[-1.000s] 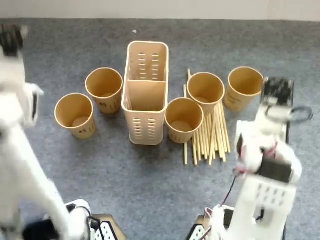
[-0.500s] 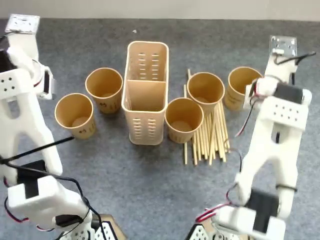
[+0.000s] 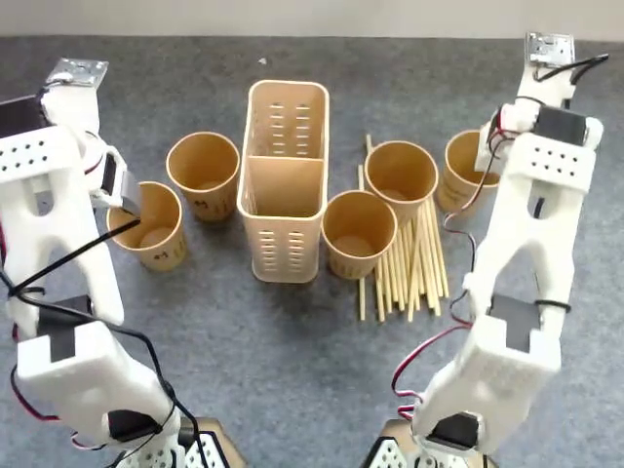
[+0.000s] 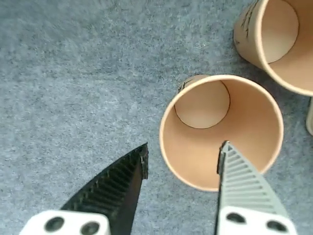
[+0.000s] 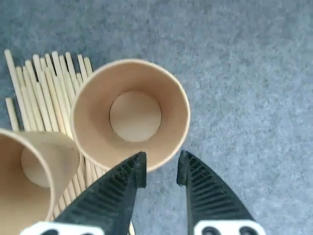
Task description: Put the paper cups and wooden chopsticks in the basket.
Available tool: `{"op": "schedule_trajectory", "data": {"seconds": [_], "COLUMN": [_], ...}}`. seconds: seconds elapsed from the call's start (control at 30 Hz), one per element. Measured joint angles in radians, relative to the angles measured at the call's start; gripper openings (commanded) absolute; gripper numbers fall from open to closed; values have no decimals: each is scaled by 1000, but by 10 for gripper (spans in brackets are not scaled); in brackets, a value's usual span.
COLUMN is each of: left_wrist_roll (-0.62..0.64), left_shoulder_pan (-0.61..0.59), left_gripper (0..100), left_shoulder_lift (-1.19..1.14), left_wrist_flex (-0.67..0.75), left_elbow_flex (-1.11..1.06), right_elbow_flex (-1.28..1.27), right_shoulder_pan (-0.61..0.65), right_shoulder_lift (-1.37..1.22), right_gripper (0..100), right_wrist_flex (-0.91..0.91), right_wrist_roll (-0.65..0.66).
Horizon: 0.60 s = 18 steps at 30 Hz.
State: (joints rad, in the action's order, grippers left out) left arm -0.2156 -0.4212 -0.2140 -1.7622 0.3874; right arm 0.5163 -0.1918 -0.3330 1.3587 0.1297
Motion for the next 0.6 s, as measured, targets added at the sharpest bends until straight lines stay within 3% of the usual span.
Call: {"op": "schedule_trajectory", "data": {"seconds": [0.27,0.6], "left_wrist_roll": [-5,-5], "left_shoulder_pan": [0,0], "left_gripper": [252,252], "left_shoulder_lift": [-48,-48], "left_wrist_flex": [2,3], "left_elbow_flex": [0,0], "right_elbow_flex": [152,230], "right_shoulder_pan": [-3,0], "right_shoulder_lift": [-199,-229], "right_gripper": [266,271], "right_wrist_flex": [0,0], "right_wrist_roll": [0,25]}}
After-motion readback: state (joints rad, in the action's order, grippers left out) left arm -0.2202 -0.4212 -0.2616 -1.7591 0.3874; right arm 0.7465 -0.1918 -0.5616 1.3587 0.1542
